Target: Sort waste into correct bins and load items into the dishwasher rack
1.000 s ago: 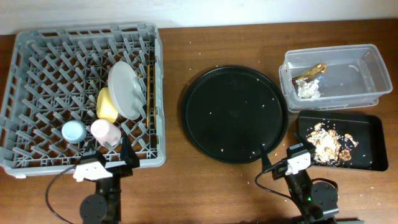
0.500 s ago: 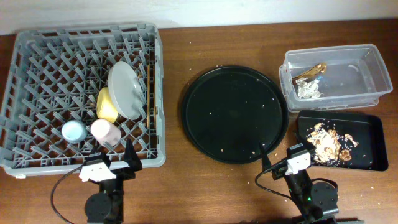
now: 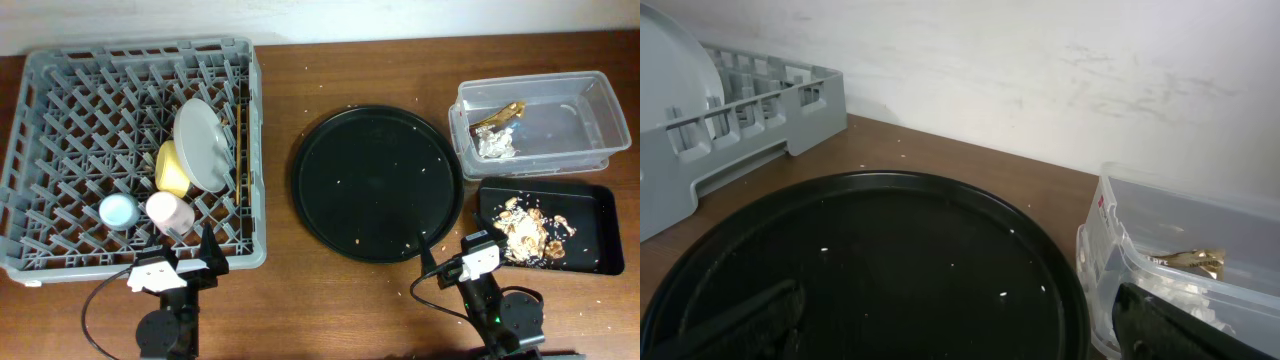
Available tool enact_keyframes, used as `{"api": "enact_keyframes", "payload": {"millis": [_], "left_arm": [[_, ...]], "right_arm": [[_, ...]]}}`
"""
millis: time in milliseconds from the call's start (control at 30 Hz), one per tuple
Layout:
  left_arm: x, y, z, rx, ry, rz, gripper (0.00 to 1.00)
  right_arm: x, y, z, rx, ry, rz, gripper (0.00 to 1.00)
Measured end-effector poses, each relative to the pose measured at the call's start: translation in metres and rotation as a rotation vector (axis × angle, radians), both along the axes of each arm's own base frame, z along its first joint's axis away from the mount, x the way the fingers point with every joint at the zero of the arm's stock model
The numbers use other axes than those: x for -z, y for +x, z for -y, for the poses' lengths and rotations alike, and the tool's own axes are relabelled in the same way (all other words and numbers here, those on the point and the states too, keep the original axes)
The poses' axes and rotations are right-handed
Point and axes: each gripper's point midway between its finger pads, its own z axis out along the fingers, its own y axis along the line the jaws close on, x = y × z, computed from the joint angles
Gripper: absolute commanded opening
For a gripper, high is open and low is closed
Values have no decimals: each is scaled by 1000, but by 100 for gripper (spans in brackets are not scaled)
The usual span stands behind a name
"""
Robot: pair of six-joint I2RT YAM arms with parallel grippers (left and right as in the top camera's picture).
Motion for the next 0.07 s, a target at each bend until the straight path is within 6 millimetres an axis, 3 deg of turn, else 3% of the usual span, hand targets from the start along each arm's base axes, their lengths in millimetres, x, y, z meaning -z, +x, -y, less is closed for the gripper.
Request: {"api": "enact_keyframes", "payload": {"millis": [67], "left_arm": [[0,0,0,0,0,0,99]], "right_arm": [[0,0,0,0,0,0,98]]}}
